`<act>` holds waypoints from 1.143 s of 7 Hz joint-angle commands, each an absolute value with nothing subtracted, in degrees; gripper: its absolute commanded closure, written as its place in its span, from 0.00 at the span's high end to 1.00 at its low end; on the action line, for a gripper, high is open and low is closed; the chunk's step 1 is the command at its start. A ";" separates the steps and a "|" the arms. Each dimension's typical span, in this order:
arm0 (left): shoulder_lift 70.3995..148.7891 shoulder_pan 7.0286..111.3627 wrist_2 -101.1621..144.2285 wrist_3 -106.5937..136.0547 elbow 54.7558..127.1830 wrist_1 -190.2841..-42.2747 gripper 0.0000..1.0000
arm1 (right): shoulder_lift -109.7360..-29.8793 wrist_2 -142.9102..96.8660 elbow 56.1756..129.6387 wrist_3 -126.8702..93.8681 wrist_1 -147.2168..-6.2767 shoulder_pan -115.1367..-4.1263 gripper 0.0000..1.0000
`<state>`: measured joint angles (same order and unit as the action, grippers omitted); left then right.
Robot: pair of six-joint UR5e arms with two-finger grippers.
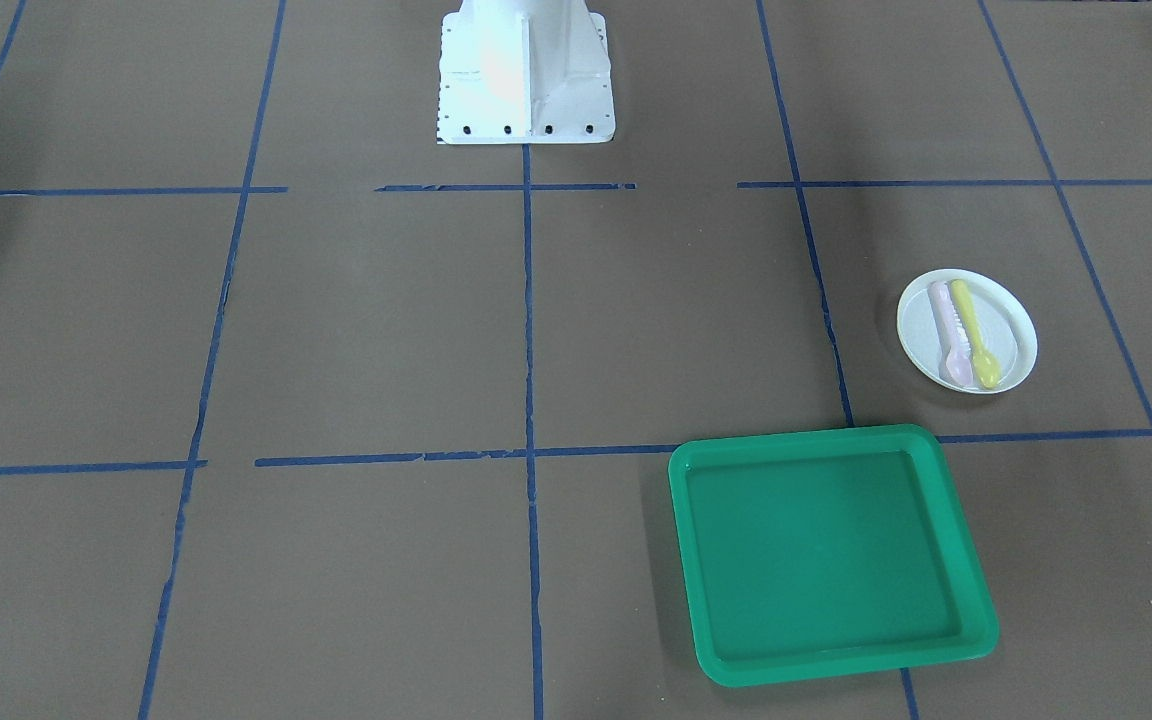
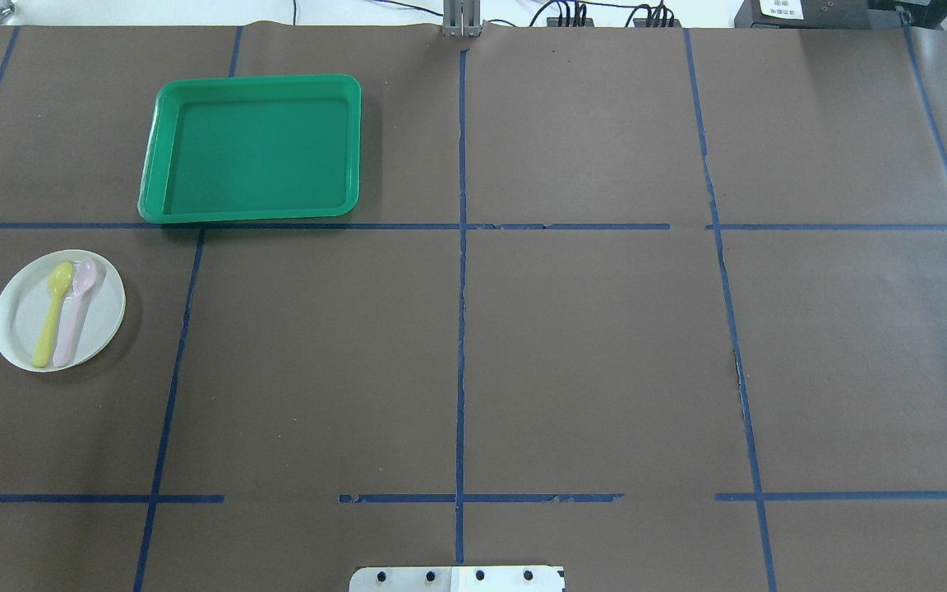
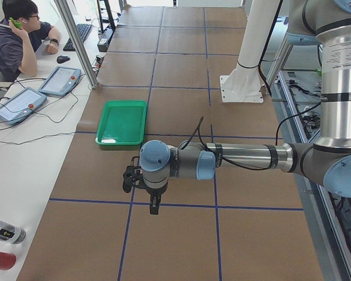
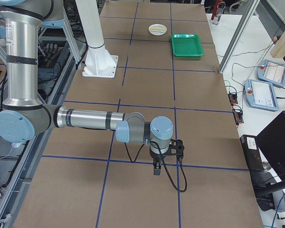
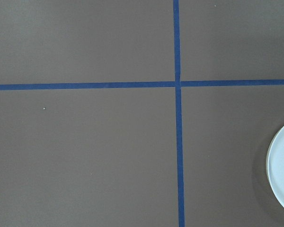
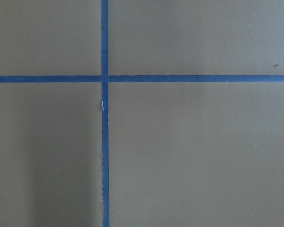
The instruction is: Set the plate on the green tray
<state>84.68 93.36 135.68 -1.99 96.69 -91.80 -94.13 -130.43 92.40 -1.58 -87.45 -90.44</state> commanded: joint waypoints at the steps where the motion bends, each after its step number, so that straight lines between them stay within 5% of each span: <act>1: 85.60 93.17 135.70 -2.63 96.77 -92.37 1.00 | -94.13 -130.43 92.37 -1.58 -87.45 -90.44 1.00; 5: 85.69 92.03 135.61 -1.93 96.16 -97.29 1.00 | -94.13 -130.43 92.37 -1.58 -87.45 -90.44 1.00; 8: 85.26 77.58 135.01 21.41 95.89 -113.92 1.00 | -94.13 -130.43 92.37 -1.58 -87.45 -90.44 1.00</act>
<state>85.51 83.93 135.44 9.47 96.25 -106.27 -94.13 -130.43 92.37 -1.58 -87.45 -90.44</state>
